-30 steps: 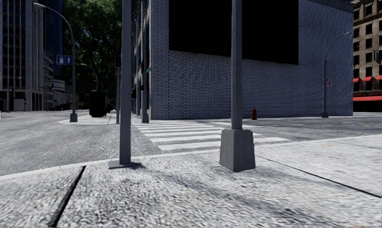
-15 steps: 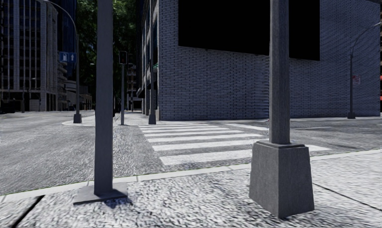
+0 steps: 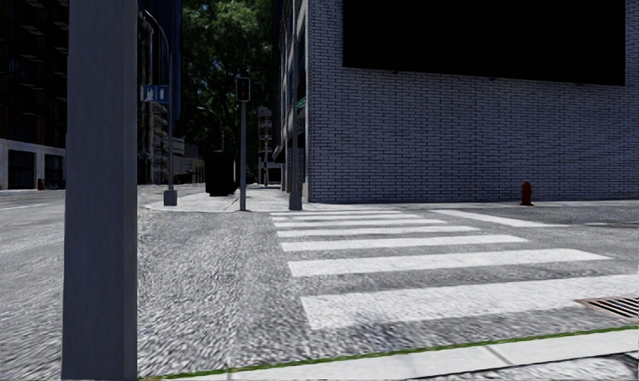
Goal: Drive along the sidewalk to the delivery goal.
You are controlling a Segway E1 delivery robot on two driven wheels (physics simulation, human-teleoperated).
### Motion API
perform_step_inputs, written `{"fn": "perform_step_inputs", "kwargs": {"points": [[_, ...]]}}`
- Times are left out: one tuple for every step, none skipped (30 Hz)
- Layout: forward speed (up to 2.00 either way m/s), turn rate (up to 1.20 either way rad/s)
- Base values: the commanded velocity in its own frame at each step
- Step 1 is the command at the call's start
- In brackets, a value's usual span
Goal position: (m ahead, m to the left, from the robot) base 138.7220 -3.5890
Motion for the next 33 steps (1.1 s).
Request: {"fn": "perform_step_inputs", "kwargs": {"points": [[2.0,0.0],[2.0,0.0],[2.0,0.0],[2.0,0.0],[2.0,0.0],[1.99,-0.41],[1.93,-0.59],[1.93,-0.59],[1.9,-0.63],[1.89,-0.64],[1.89,-0.64],[1.87,-0.65],[1.87,-0.65],[1.86,-0.65],[1.86,-0.65],[1.86,-0.65],[1.86,-0.65],[1.86,-0.54],[1.86,-0.54],[1.83,-0.08],[1.75,0.0],[1.68,0.0],[1.68,0.0],[1.59,0.0],[1.49,0.0],[1.44,0.0],[1.44,0.0],[1.43,0.0],[1.43,0.0],[1.43,0.0],[1.43,0.0],[1.43,0.0],[1.43,0.0]]}}
